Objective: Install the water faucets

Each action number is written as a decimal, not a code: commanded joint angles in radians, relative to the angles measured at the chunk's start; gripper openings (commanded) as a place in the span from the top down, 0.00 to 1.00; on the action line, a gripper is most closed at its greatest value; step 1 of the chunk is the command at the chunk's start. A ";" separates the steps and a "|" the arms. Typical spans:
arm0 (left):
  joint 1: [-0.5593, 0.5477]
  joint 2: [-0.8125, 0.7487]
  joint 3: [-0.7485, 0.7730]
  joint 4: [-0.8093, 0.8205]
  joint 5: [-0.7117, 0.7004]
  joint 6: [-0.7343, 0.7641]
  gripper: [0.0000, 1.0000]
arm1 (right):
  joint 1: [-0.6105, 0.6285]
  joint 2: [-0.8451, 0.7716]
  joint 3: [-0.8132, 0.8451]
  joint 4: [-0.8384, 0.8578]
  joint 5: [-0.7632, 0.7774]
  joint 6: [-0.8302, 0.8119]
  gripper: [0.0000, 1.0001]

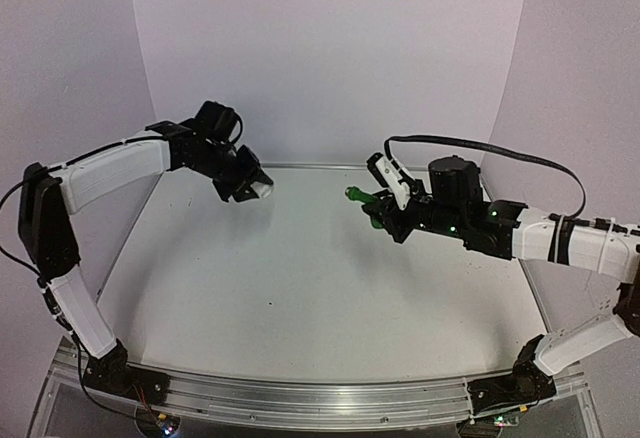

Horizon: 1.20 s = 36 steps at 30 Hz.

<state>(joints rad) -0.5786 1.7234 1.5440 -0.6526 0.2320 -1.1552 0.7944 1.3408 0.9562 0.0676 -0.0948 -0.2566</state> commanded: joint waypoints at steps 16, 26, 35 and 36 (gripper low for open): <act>0.118 -0.378 -0.154 0.217 1.053 1.510 1.00 | 0.000 0.086 0.162 0.098 -0.314 -0.940 1.00; 0.246 -0.273 -0.125 0.189 1.348 1.442 1.00 | 0.001 0.062 0.199 0.227 -0.378 -1.245 1.00; 0.222 -0.227 -0.102 0.185 1.284 1.285 1.00 | 0.001 0.153 0.316 0.236 -0.396 -1.299 1.00; 0.221 -0.229 -0.102 0.185 1.281 1.281 1.00 | 0.001 0.162 0.325 0.236 -0.406 -1.302 1.00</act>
<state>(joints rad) -0.3417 1.5279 1.4059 -0.4817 1.4467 0.1793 0.7944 1.4588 1.2086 0.2382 -0.4645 -1.5236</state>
